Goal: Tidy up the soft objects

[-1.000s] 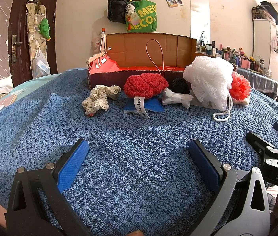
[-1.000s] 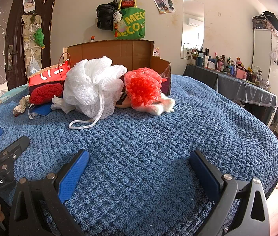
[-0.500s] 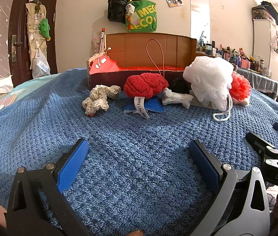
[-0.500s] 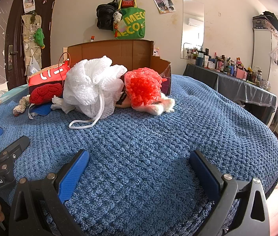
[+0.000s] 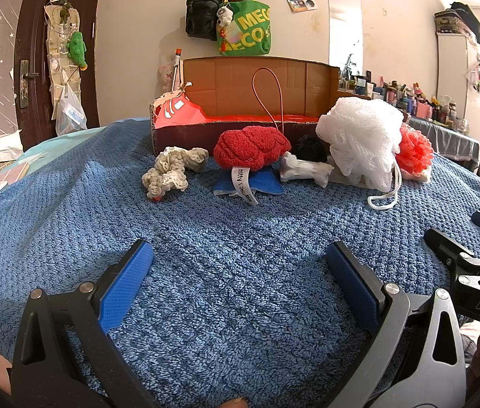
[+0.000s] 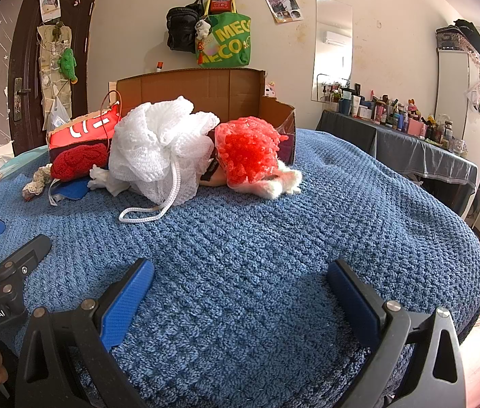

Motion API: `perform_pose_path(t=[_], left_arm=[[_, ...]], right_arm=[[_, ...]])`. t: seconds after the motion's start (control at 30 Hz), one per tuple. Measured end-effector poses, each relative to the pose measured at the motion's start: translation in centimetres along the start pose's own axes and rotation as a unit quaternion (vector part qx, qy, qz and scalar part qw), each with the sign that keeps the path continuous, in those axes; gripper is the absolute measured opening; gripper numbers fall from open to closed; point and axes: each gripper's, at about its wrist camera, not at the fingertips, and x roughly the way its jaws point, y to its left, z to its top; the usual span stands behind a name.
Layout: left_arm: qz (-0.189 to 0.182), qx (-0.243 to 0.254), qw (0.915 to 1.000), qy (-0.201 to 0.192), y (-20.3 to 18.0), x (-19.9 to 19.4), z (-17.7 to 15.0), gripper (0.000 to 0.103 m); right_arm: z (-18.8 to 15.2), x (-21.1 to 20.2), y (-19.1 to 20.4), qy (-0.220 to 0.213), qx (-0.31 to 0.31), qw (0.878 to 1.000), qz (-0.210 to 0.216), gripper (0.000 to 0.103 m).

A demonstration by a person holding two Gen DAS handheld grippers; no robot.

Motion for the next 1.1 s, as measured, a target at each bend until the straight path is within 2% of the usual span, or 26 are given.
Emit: perform_pose_path(t=[0.57, 0.83, 1.1], left_arm=[[-0.002, 0.000, 1.0000, 0.000, 0.0, -0.1, 0.1, 0.103], [-0.003, 0.000, 0.9998, -0.018, 0.1, -1.0, 2.0, 0.103], [-0.012, 0.002, 0.9998, -0.017, 0.1, -0.6, 3.8, 0.103]], right_arm=[[0.1, 0.0, 0.0, 0.002, 0.000, 1.000, 0.000, 0.103], [1.1, -0.3, -0.2, -0.002, 0.004, 1.000, 0.012, 0.103], [2.5, -0.6, -0.1, -0.016, 0.002, 1.000, 0.011, 0.103]])
